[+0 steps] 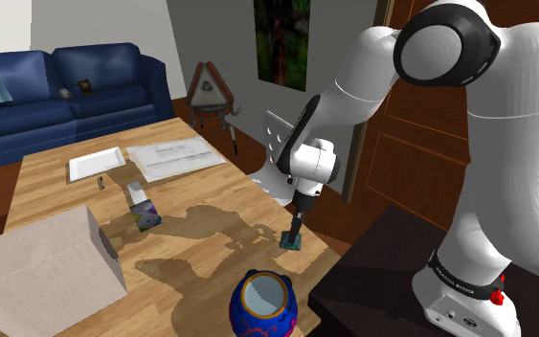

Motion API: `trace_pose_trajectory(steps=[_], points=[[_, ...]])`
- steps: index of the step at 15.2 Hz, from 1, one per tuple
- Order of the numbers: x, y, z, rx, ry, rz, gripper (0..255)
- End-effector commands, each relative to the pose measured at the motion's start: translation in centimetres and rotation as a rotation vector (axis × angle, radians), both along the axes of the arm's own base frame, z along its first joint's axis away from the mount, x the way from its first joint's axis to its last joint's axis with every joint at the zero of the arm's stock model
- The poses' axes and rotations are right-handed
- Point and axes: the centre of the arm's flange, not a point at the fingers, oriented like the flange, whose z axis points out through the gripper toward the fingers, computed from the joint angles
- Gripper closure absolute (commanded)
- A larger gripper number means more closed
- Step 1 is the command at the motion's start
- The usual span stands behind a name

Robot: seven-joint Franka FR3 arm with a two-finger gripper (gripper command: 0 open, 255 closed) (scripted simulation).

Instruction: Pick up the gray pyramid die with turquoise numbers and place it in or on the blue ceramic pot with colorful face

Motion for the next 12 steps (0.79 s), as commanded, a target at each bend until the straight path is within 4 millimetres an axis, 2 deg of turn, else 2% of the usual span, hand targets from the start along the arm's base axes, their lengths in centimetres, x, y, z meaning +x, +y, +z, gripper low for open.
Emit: trace_pose_trajectory(steps=[1,9,12], points=[[0.0,0.0,0.0,0.0,0.0,0.0,255],[0.0,0.0,0.0,0.0,0.0,0.0,255],[0.0,0.0,1.6,0.0,0.0,0.0,255]])
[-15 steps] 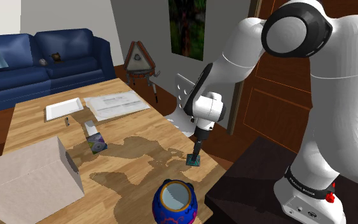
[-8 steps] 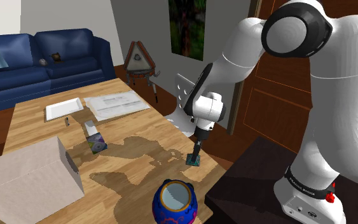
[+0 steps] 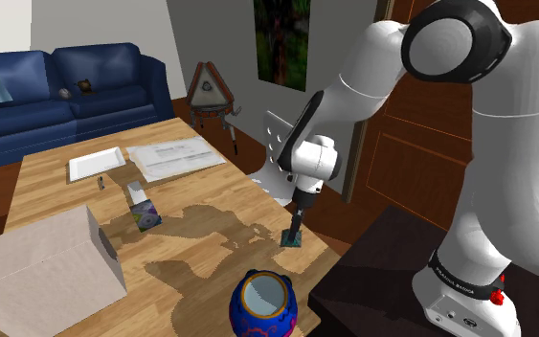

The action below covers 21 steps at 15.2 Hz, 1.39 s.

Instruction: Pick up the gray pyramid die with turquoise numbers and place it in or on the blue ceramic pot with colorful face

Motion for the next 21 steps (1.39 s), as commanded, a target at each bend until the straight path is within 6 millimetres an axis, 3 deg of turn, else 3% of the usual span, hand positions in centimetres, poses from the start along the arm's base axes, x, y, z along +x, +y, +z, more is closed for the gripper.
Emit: trace_pose_trajectory(steps=[1,21], points=[[-0.1,0.0,0.9,0.0,0.0,0.0,255],[-0.1,0.0,11.5,0.0,0.0,0.0,255]])
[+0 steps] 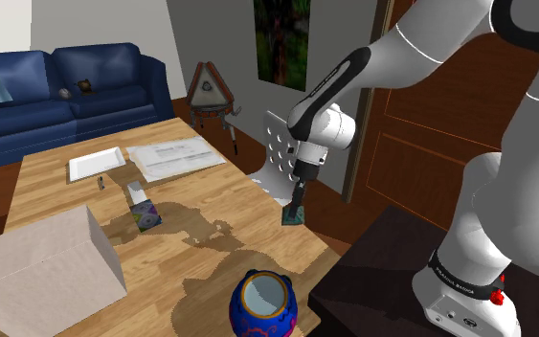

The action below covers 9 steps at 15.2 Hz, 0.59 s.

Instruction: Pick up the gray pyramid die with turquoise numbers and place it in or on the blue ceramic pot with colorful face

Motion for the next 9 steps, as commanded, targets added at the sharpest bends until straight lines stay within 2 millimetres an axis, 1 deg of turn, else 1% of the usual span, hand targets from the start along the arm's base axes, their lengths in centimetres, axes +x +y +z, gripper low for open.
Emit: trace_pose_trajectory(steps=[1,9], points=[[0.0,0.1,1.0,0.0,0.0,0.0,255],[0.0,0.1,5.3,0.0,0.0,0.0,255]])
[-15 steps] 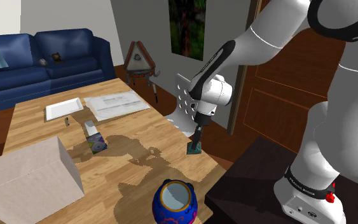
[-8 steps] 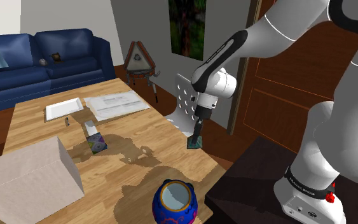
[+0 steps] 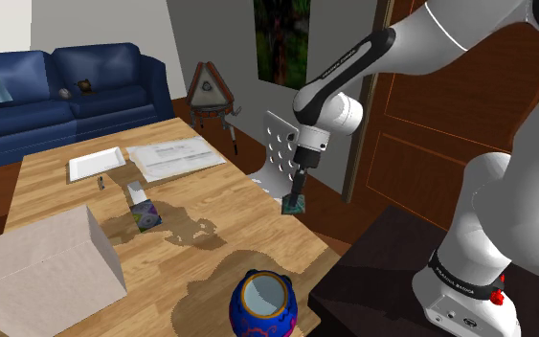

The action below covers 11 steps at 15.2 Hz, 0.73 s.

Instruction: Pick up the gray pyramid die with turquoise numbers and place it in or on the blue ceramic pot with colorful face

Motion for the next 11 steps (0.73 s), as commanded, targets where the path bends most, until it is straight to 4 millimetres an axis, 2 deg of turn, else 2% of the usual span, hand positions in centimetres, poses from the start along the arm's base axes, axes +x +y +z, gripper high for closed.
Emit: trace_pose_trajectory(steps=[1,10,11], points=[[0.0,-0.1,1.1,0.0,0.0,0.0,255],[0.0,-0.1,5.6,0.0,0.0,0.0,255],[-0.5,1.1,5.7,0.0,0.0,0.0,255]])
